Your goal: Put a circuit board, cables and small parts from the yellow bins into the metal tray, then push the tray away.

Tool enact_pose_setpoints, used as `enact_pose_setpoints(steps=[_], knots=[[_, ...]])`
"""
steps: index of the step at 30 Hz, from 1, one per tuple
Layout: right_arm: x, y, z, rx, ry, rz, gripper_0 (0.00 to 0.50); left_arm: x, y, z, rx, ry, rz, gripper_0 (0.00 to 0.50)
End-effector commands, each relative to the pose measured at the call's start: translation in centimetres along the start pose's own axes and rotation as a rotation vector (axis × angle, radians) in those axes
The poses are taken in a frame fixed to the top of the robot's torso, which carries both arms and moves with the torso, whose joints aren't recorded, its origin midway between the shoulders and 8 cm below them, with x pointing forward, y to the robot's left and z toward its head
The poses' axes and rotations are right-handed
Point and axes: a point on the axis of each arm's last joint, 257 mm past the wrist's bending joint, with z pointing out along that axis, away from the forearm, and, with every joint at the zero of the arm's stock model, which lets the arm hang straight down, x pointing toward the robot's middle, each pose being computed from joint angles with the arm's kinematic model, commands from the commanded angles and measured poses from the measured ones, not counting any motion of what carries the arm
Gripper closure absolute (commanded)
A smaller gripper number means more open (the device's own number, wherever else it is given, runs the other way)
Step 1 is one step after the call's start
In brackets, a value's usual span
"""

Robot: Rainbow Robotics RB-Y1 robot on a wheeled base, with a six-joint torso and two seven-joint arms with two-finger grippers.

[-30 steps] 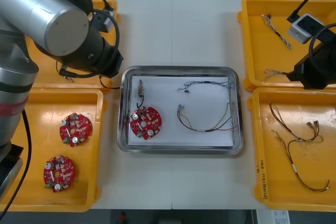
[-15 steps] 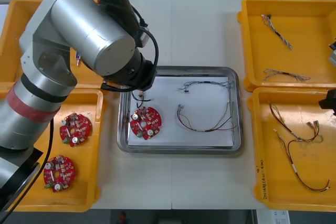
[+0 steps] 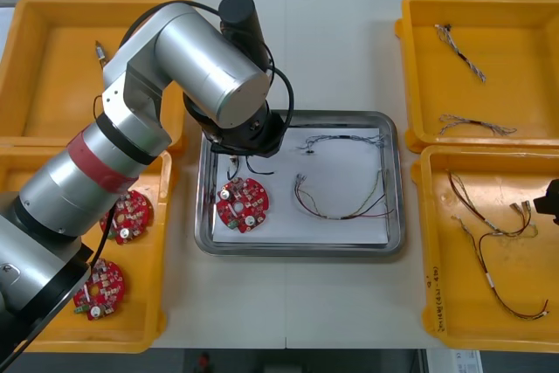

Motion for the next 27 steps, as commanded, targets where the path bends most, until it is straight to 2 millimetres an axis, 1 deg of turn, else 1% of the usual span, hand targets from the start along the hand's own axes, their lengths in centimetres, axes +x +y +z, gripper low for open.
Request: enact_pose_setpoints(steps=[1, 5, 9, 13, 17, 19, 20, 21, 22, 23, 24, 25, 27], knots=[[0.6, -0.3, -0.5, 0.016, 0.001, 0.084, 0.000, -1.0, -2.5, 0.1, 0.022, -0.013, 0.001, 0.496], [0.9, -0.6, -0.1, 0.022, 0.017, 0.109, 0.000, -0.5, -2.4, 1.5, 0.029, 0.014, -0.011, 0.496], [1.1, -0.6, 0.2, 0.012, 0.028, 0.134, 0.000, -1.0, -2.5, 2.5, 0.038, 0.005, -0.021, 0.499], [1.2, -0.7, 0.2, 0.014, 0.028, 0.152, 0.000, -1.2, -2.8, 2.8, 0.054, 0.000, -0.027, 0.500], [1.2, -0.5, 0.3, 0.006, 0.030, 0.211, 0.000, -1.4, -3.1, 2.5, 0.063, -0.003, -0.025, 0.490], [1.2, -0.4, 0.3, 0.004, 0.031, 0.215, 0.000, -1.6, -3.3, 2.3, 0.067, -0.005, -0.021, 0.449], [1.2, -0.4, 0.3, 0.004, 0.031, 0.215, 0.000, -1.7, -3.3, 2.3, 0.066, -0.007, -0.022, 0.392], [1.2, -0.4, 0.3, 0.004, 0.031, 0.217, 0.000, -1.6, -3.2, 2.3, 0.064, -0.005, -0.023, 0.306], [1.2, -0.4, 0.3, 0.006, 0.031, 0.216, 0.000, -1.6, -3.3, 2.3, 0.066, -0.006, -0.023, 0.208], [1.2, -0.4, 0.3, 0.006, 0.031, 0.216, 0.000, -1.7, -3.3, 2.3, 0.065, -0.006, -0.023, 0.167], [1.2, -0.4, 0.3, 0.004, 0.031, 0.215, 0.000, -1.7, -3.3, 2.3, 0.066, -0.007, -0.022, 0.097], [1.2, -0.4, 0.3, 0.004, 0.031, 0.215, 0.000, -1.7, -3.2, 2.3, 0.064, -0.007, -0.022, 0.042], [1.2, -0.4, 0.3, 0.004, 0.031, 0.215, 0.000, -1.7, -3.3, 2.3, 0.064, -0.008, -0.022, 0.000]])
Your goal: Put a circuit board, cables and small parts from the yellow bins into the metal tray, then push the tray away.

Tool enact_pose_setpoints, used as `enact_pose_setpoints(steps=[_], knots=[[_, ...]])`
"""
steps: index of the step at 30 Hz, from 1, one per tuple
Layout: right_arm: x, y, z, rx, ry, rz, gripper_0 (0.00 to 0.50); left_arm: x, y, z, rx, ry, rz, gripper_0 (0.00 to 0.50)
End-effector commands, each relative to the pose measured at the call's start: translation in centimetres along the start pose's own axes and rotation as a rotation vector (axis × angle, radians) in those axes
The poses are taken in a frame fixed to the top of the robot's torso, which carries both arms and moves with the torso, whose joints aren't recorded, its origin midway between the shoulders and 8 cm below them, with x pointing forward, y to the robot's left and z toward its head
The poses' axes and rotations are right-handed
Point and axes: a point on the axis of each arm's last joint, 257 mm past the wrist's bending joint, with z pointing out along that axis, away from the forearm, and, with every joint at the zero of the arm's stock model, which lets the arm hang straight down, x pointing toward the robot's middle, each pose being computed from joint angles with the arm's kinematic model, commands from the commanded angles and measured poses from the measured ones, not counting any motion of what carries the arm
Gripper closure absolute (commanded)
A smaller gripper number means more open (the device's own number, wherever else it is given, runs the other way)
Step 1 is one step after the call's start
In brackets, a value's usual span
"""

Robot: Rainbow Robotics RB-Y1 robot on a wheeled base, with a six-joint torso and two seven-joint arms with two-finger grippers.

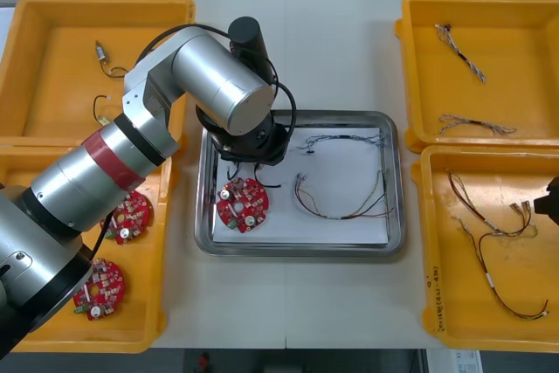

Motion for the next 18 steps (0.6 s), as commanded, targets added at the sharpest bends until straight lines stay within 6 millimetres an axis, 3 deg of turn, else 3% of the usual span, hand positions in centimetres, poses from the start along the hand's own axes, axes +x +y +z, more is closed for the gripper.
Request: enact_pose_setpoints(steps=[1, 8, 18], knots=[[0.5, -0.3, -0.1, 0.008, 0.009, 0.002, 0.000, -2.0, -2.8, -1.6, 0.030, -0.047, -0.004, 0.000], [0.4, -0.3, -0.1, 0.007, 0.009, 0.002, 0.000, -2.0, -2.8, -2.1, 0.032, -0.045, -0.013, 0.000], [-1.7, 2.1, -0.8, -0.022, -0.017, -0.094, 0.000, -2.3, -0.9, -8.2, 0.004, -0.037, -0.048, 0.000]])
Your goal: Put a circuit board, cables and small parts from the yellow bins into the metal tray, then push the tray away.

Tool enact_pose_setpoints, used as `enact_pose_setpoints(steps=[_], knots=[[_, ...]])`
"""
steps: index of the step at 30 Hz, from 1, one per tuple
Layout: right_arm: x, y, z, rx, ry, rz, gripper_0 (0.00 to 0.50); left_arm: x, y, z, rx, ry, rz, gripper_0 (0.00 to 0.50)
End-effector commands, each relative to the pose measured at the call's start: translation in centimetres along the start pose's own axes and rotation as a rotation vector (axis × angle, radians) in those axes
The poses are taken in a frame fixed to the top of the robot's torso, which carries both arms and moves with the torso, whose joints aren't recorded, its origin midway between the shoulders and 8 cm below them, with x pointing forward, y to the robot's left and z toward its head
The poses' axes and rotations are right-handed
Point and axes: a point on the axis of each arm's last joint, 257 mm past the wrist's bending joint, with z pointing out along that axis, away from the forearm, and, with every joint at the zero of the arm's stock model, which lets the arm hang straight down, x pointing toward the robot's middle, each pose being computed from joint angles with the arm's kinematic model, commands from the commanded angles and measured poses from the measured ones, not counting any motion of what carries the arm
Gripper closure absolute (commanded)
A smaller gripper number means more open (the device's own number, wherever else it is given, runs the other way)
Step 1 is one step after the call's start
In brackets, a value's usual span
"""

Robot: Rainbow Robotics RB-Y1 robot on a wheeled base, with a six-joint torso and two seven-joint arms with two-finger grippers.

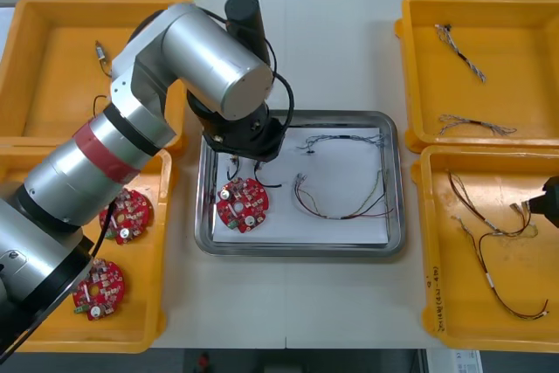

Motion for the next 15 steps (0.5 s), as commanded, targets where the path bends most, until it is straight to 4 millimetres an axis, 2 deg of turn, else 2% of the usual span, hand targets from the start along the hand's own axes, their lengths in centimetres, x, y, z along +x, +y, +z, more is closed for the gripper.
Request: enact_pose_setpoints(steps=[1, 6, 8, 11, 15], knots=[[-2.1, 2.1, -0.9, -0.011, -0.021, -0.108, 0.000, -2.8, -0.9, -5.8, 0.024, -0.083, -0.058, 0.000], [-3.6, 5.5, -1.7, -0.079, -0.036, -0.203, 0.000, -2.2, 1.5, -8.6, 0.004, -0.070, -0.093, 0.000], [-4.4, 7.4, -2.2, -0.112, -0.044, -0.260, 0.000, -2.9, 2.3, -9.7, 0.016, -0.111, -0.109, 0.000], [-5.2, 10.1, -2.7, -0.150, -0.048, -0.346, 0.000, -3.3, 3.6, -11.1, 0.028, -0.160, -0.125, 0.000], [-6.3, 13.7, -3.7, -0.201, -0.067, -0.452, 0.000, -2.7, 5.5, -12.0, 0.020, -0.208, -0.130, 0.000]])
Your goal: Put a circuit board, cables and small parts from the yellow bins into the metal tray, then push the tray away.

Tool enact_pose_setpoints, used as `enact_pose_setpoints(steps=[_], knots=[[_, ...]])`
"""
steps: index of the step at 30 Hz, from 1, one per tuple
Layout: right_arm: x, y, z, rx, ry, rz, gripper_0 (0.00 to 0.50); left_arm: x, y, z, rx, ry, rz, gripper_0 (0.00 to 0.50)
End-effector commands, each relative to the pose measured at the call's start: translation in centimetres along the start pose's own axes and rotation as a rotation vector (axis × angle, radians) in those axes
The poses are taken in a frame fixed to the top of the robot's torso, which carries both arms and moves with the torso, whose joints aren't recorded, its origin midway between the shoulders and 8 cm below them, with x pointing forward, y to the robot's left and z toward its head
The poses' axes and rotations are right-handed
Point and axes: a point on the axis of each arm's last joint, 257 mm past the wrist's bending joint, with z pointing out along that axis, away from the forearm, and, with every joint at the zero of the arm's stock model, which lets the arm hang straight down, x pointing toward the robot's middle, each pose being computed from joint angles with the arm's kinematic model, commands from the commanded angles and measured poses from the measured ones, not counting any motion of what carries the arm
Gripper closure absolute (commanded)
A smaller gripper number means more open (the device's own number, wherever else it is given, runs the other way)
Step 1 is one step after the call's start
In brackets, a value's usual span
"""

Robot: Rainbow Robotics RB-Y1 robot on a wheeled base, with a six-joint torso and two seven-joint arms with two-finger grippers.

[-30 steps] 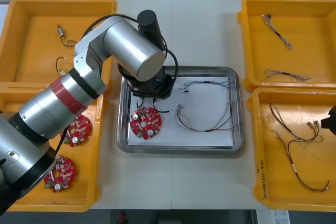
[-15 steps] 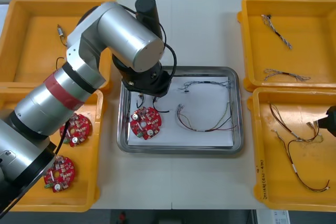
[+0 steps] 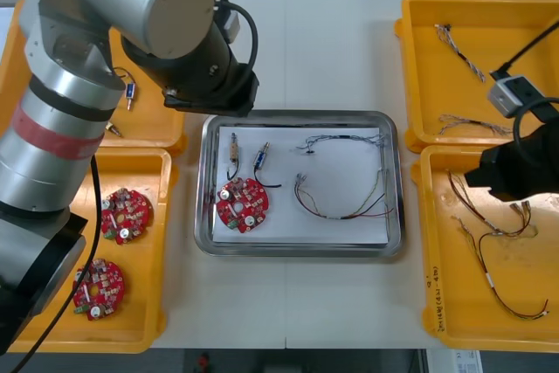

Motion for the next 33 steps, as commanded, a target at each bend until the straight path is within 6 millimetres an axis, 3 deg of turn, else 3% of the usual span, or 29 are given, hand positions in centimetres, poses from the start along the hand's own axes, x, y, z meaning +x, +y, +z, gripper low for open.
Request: enact_pose_setpoints(steps=[1, 7, 15, 20, 25, 33], knots=[[-3.8, 3.6, -1.5, -0.028, -0.038, -0.143, 0.000, -0.5, 3.2, -2.8, -0.019, -0.105, -0.032, 0.000], [-5.6, 9.1, -1.1, -0.079, -0.026, -0.348, 0.000, 1.6, 7.9, -3.6, -0.058, -0.126, -0.064, 0.000], [-3.7, 16.3, 1.3, -0.105, 0.061, -0.653, 0.000, 3.5, 14.2, -5.6, -0.073, -0.129, -0.145, 0.000], [-2.0, 18.7, 3.1, -0.071, 0.109, -0.838, 0.000, 5.5, 17.9, -6.6, -0.102, -0.118, -0.180, 0.000], [-2.2, 21.1, 5.0, -0.016, 0.086, -1.059, 0.000, 7.9, 21.8, -7.6, -0.173, -0.101, -0.197, 0.000], [-1.8, 24.8, 8.2, -0.067, 0.090, -1.216, 0.000, 11.7, 26.0, -8.3, -0.228, -0.065, -0.207, 0.000]])
